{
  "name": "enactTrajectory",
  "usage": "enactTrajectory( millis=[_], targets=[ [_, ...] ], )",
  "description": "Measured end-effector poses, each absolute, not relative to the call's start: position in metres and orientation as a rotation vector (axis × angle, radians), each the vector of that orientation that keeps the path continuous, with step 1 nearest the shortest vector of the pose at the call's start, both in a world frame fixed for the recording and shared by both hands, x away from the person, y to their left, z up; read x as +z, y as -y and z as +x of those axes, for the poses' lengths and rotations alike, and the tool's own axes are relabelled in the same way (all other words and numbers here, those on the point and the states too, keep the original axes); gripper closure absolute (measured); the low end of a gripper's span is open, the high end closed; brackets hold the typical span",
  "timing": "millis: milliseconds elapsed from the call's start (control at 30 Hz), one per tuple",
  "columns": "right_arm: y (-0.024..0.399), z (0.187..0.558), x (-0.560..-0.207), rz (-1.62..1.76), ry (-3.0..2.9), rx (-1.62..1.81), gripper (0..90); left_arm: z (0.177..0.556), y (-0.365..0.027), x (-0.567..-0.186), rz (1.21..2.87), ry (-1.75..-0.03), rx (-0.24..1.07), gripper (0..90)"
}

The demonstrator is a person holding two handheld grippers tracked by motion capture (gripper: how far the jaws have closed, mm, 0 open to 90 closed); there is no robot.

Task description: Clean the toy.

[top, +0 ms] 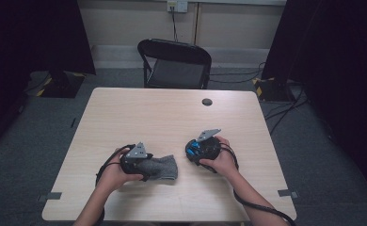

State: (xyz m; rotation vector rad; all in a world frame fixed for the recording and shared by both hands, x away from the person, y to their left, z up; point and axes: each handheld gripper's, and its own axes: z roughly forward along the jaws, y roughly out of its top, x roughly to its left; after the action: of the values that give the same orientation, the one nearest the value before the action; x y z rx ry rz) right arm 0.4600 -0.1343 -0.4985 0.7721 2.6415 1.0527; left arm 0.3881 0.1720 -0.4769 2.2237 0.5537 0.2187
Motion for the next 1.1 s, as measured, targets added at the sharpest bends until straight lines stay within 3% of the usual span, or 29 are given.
enactTrajectory(
  millis=[1100],
  targets=[
    [0.136, 0.457, -0.496, 0.824, -2.625, 1.043, 25.9, 0.393, -0.161, -0.482, 2.225, -0.512, 0.198, 27.8]
  ],
)
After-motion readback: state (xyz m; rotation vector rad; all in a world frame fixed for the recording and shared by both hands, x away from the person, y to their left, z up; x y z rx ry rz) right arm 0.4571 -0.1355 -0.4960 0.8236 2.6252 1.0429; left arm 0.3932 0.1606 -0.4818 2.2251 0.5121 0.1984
